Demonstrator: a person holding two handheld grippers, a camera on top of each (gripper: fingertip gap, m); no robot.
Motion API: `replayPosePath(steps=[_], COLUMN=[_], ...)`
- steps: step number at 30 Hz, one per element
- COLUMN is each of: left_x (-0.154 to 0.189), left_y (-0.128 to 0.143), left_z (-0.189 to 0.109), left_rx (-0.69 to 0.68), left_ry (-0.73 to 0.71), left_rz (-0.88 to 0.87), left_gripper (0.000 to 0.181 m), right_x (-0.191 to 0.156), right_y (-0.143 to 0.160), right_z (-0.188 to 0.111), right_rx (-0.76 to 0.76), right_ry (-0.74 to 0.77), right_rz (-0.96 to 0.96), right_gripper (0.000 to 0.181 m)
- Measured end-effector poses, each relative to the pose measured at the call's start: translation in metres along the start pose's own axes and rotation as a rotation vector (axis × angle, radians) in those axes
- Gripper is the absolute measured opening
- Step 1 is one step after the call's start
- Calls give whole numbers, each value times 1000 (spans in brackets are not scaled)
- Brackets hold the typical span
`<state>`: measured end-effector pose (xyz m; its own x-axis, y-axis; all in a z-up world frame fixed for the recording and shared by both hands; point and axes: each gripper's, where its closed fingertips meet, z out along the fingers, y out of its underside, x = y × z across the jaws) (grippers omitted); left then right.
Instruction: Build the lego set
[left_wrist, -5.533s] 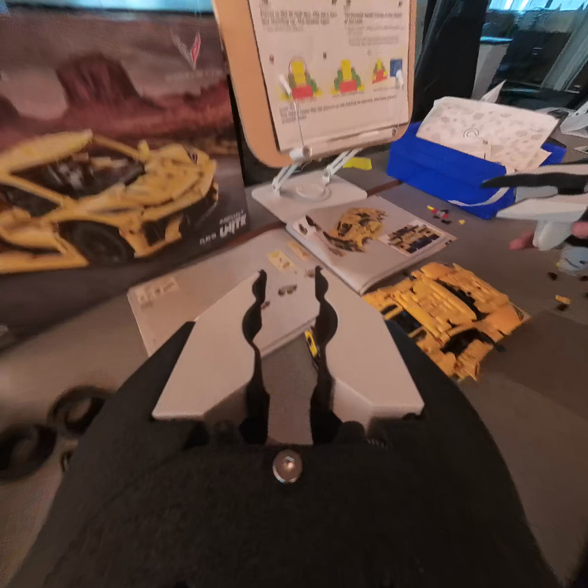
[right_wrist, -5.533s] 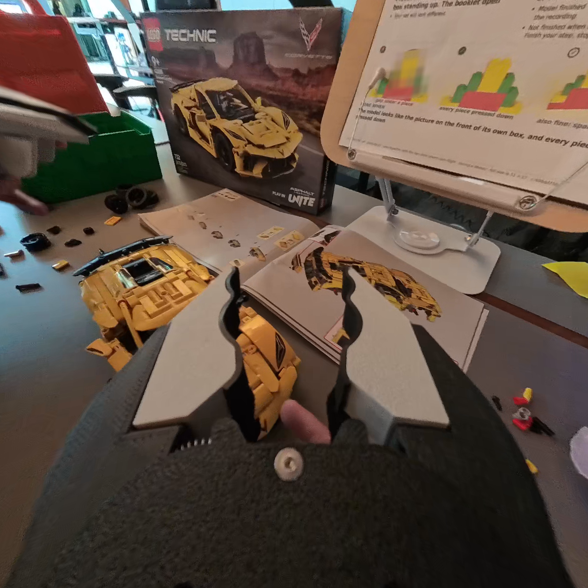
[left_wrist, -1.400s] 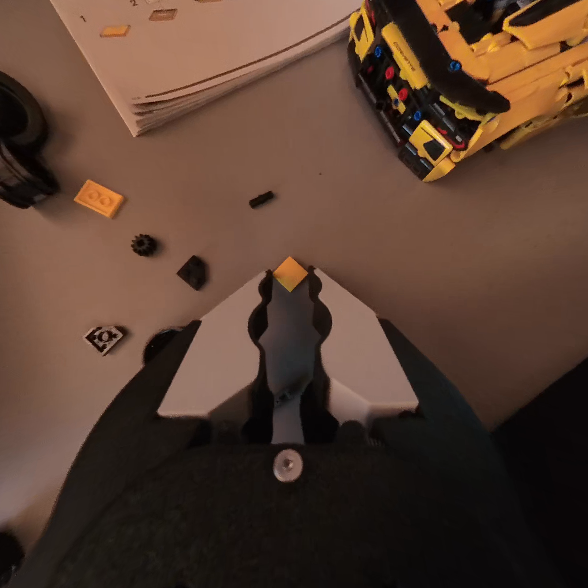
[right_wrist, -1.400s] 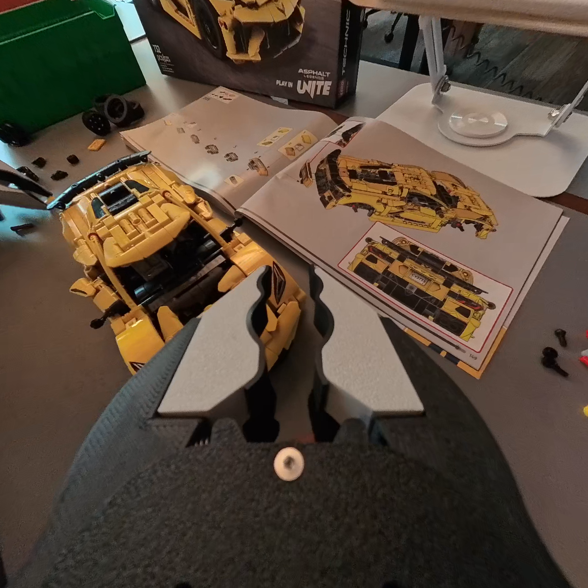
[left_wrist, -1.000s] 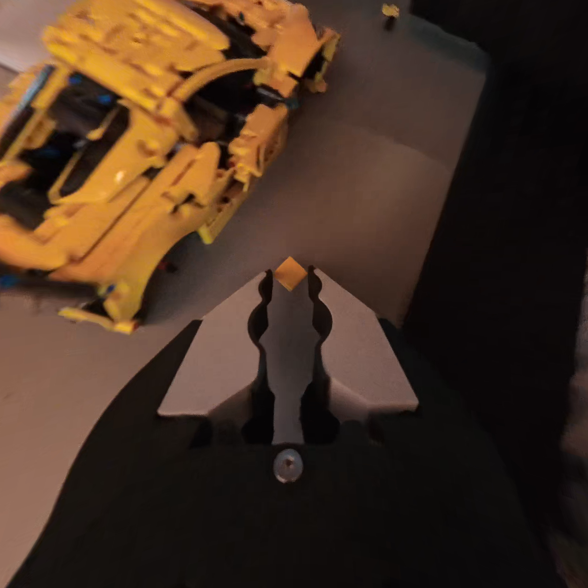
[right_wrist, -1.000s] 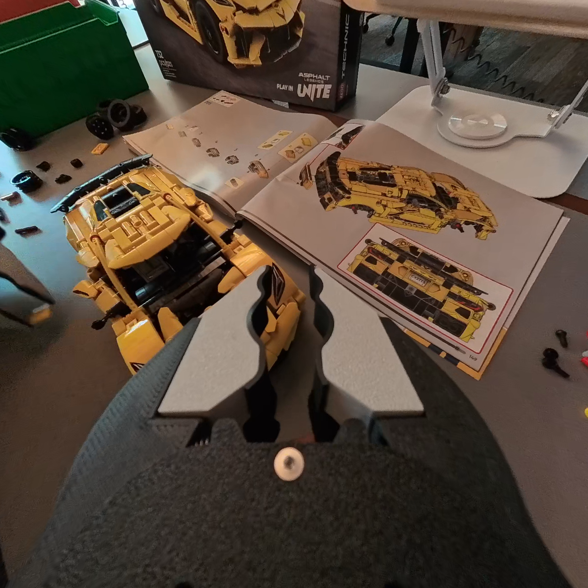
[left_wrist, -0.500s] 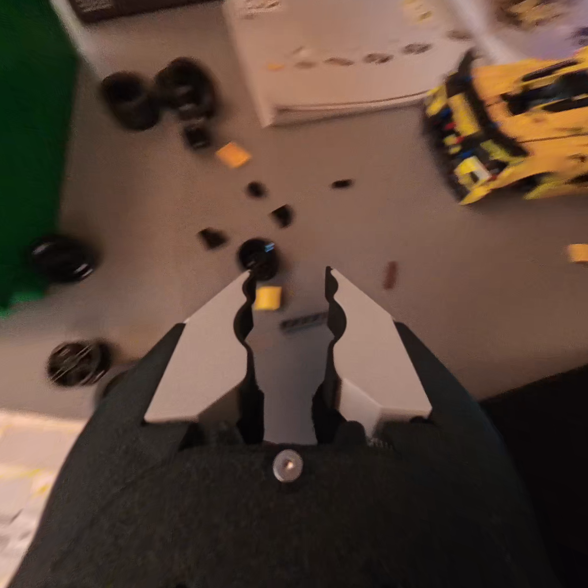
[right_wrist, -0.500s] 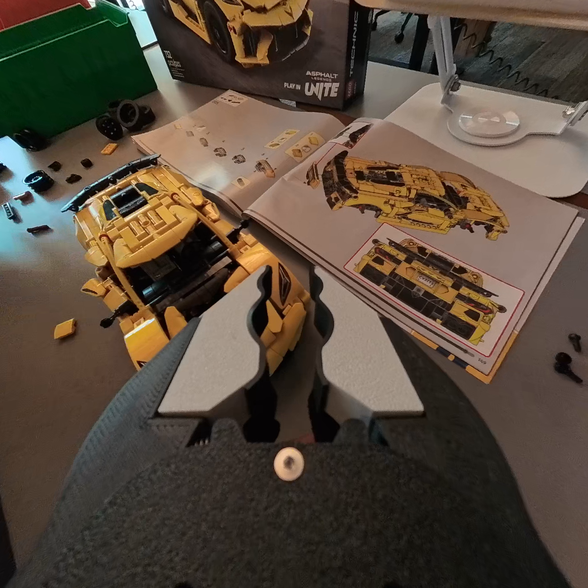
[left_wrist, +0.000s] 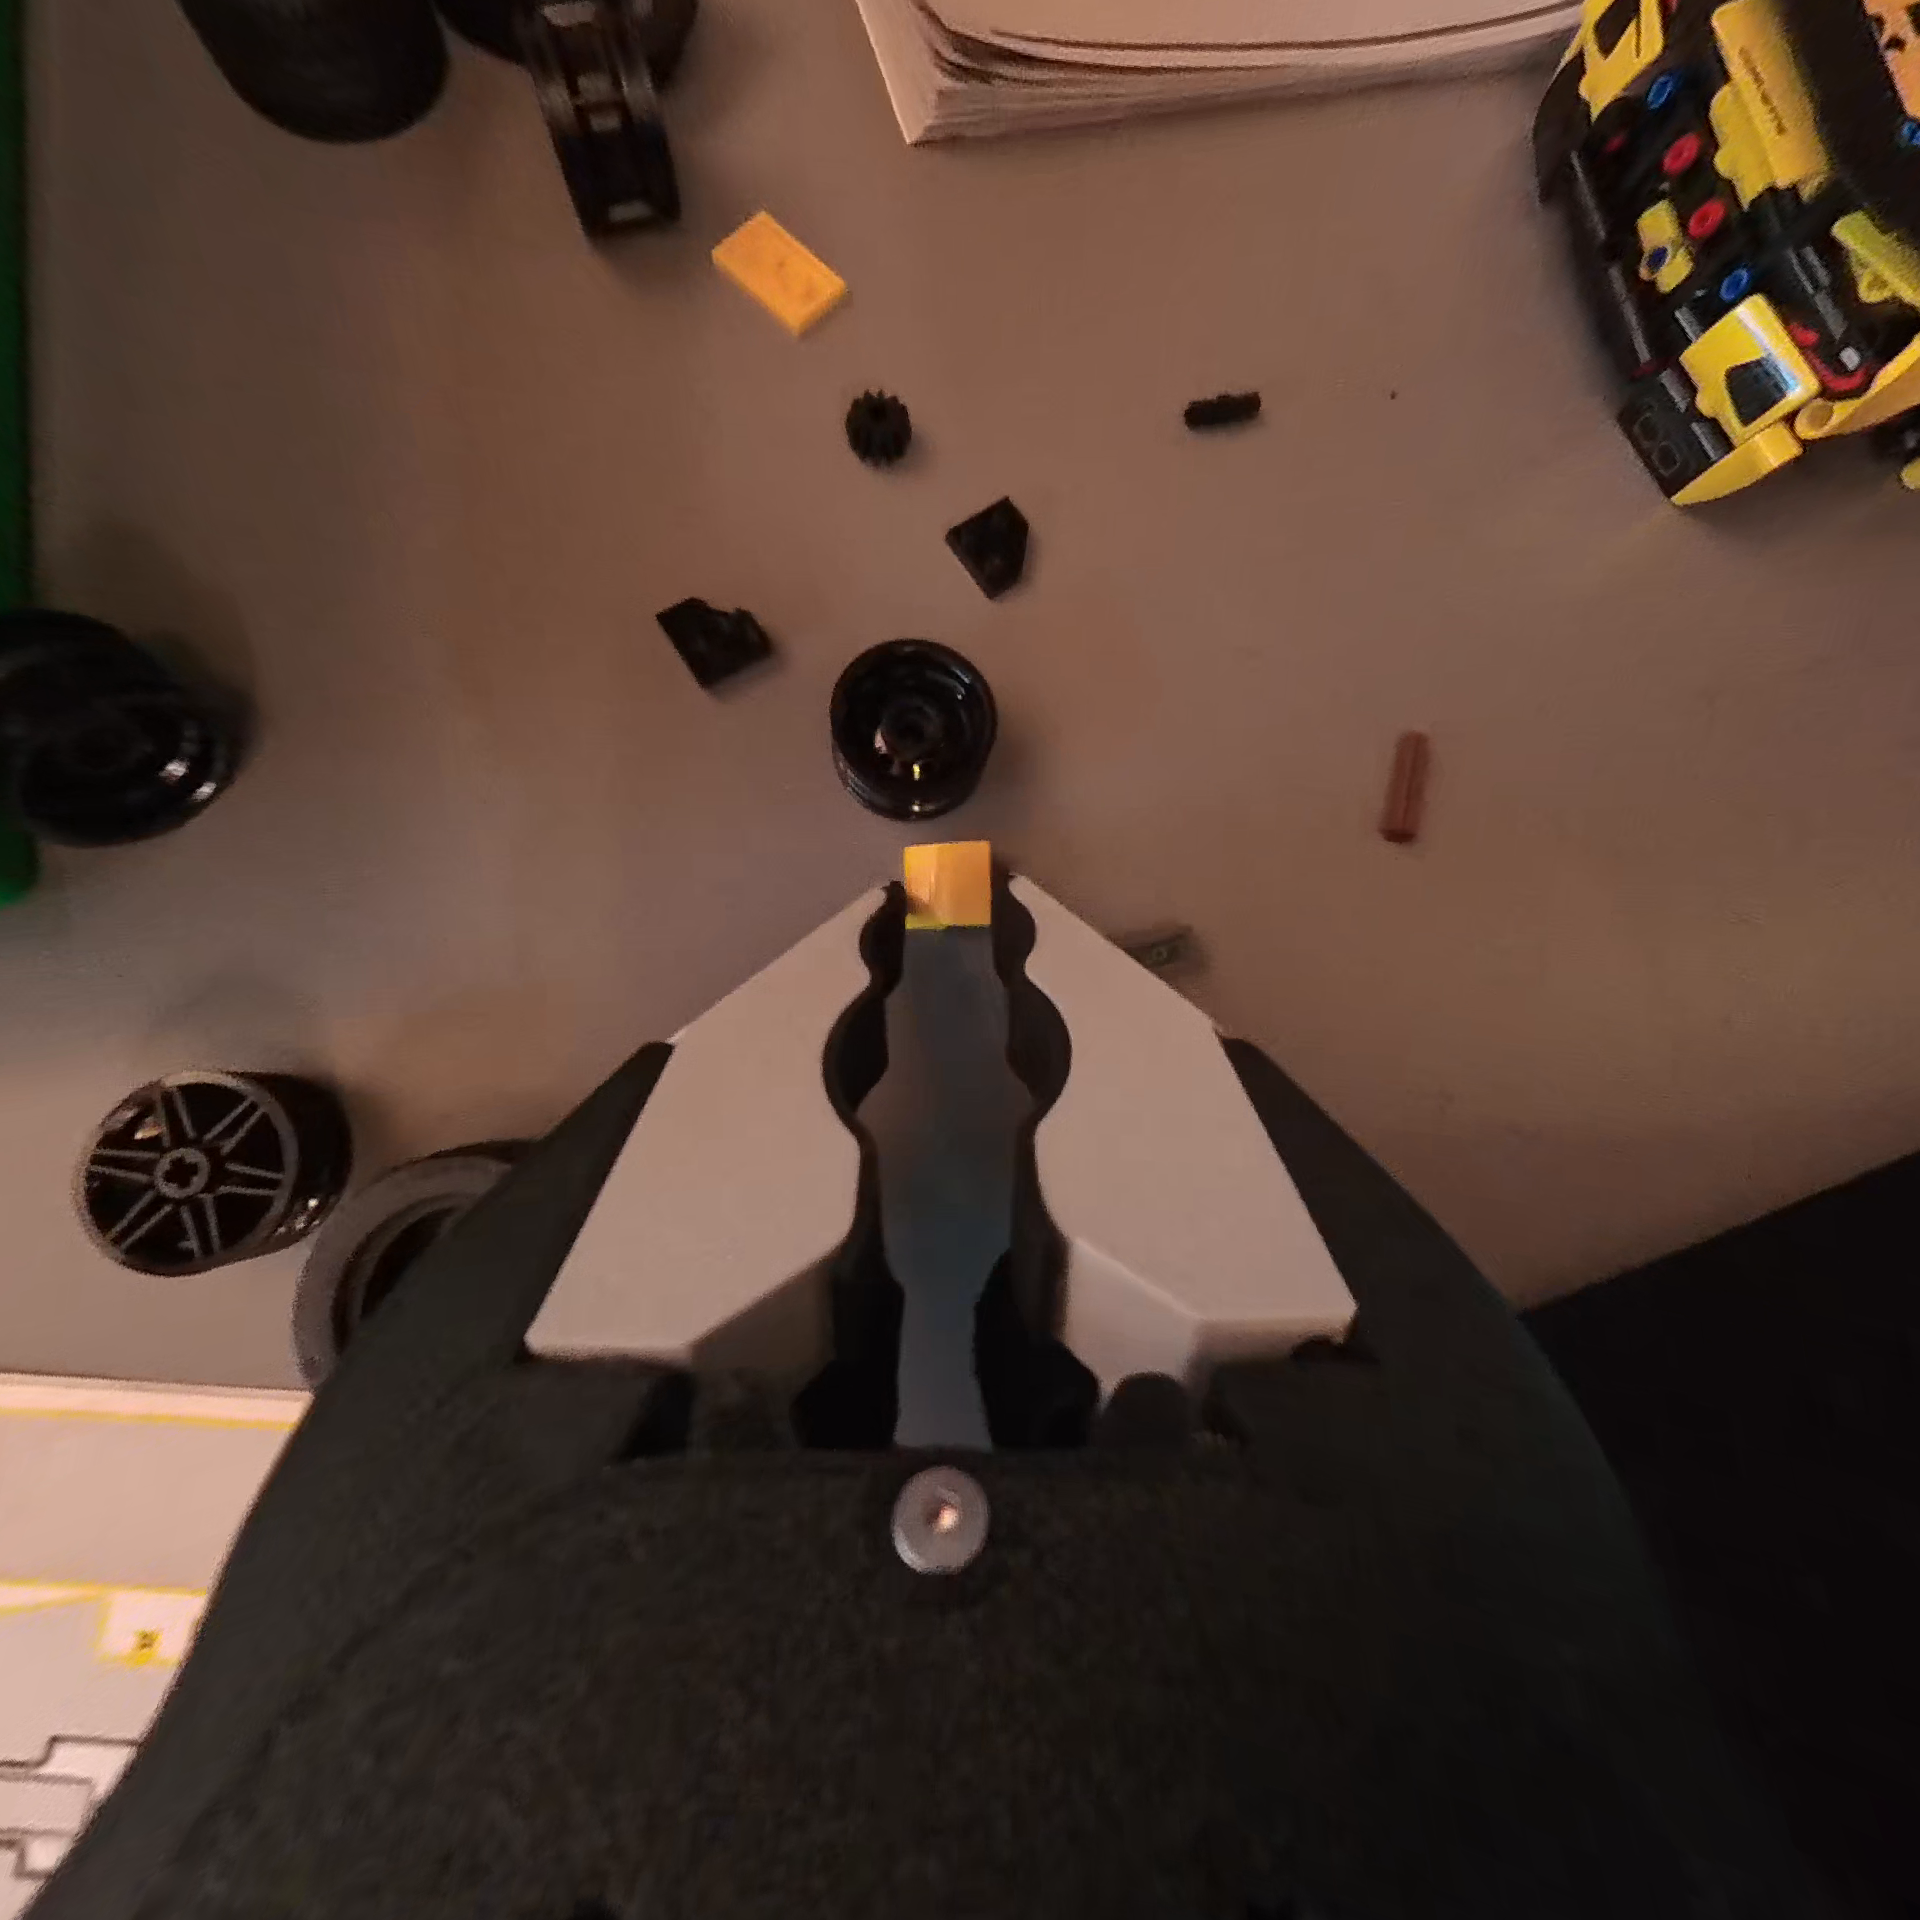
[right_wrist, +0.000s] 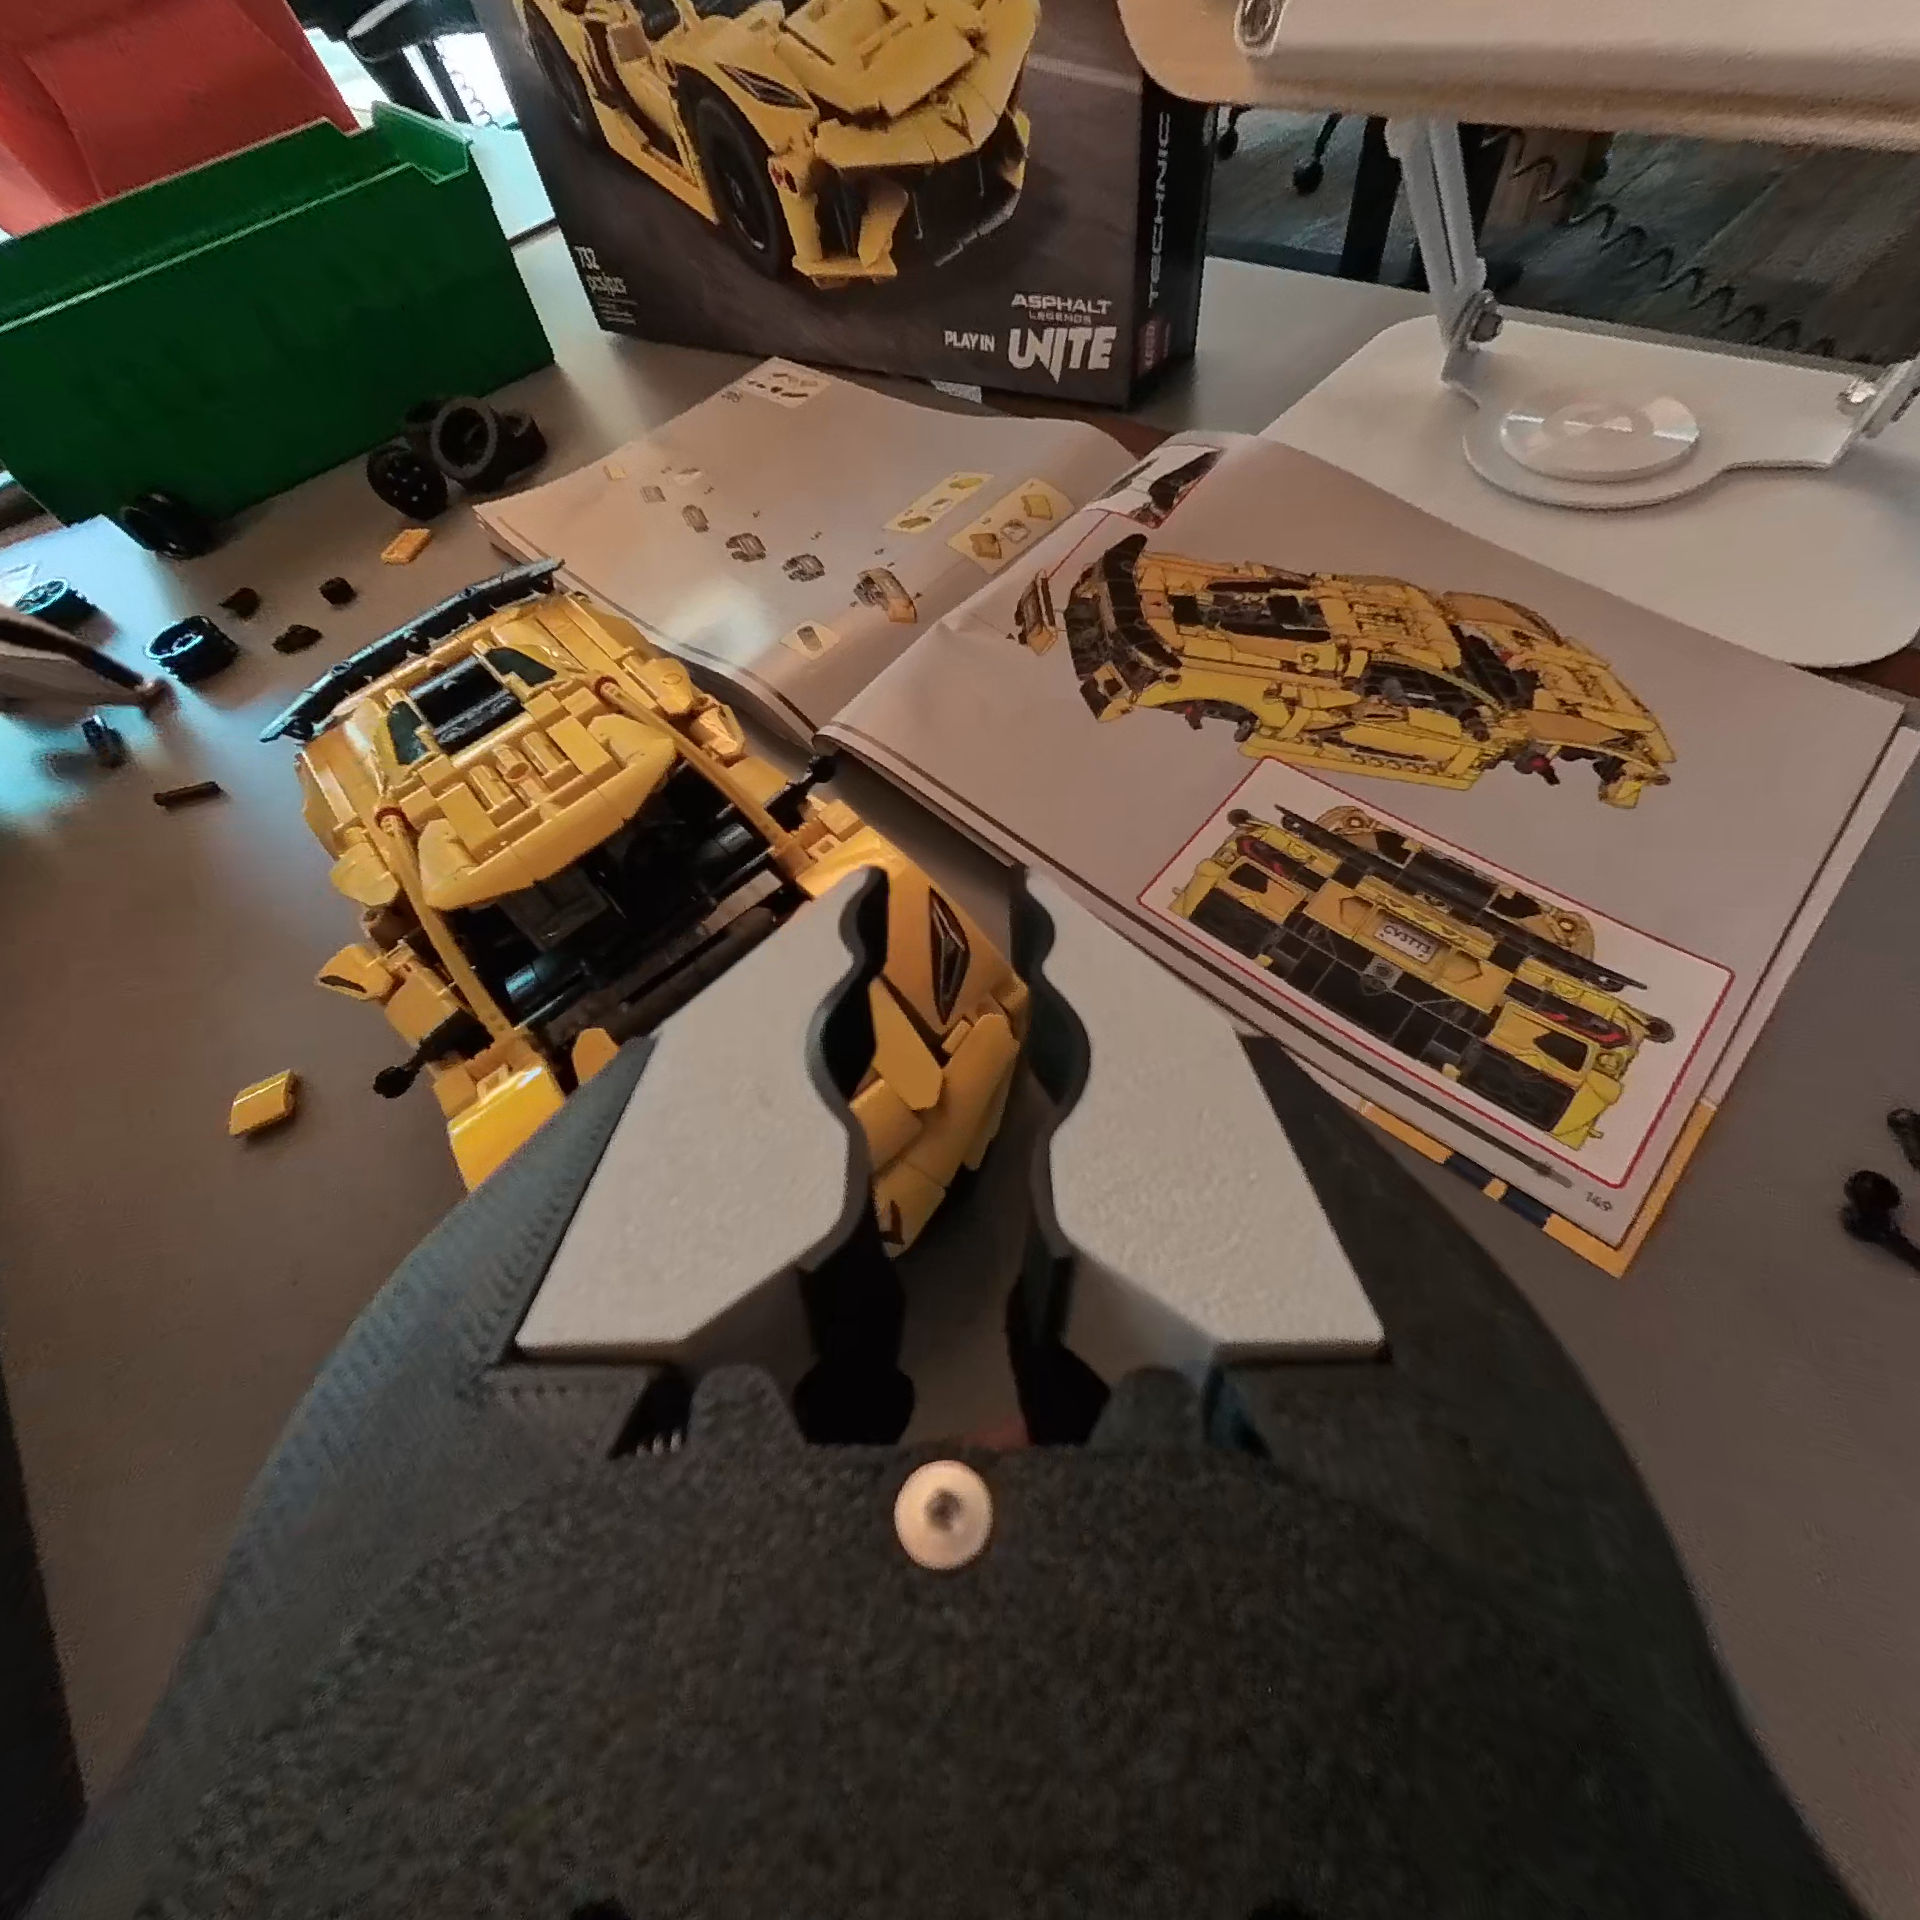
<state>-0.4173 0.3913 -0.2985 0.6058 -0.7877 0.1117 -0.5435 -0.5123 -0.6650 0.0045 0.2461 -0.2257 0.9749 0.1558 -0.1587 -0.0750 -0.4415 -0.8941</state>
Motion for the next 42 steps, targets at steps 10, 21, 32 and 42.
replayPosePath(steps=[10,21,32,42], left_x=[187,262,5,-35], left_y=[-54,-13,-110,-101], left_z=[10,51,43,88], left_rx=[81,-87,84,-66], left_ry=[442,526,-102,-217], left_rz=[274,475,-157,-255], left_gripper=[15,17,39,39], right_x=[-3,-3,-4,3], right_y=[1,6,7,11], right_z=[2,3,5,4], right_rx=[-5,-24,-29,-35], right_ry=[-12,-19,-28,-20], right_rz=[-4,-6,0,23], right_gripper=[22,23,23,23])
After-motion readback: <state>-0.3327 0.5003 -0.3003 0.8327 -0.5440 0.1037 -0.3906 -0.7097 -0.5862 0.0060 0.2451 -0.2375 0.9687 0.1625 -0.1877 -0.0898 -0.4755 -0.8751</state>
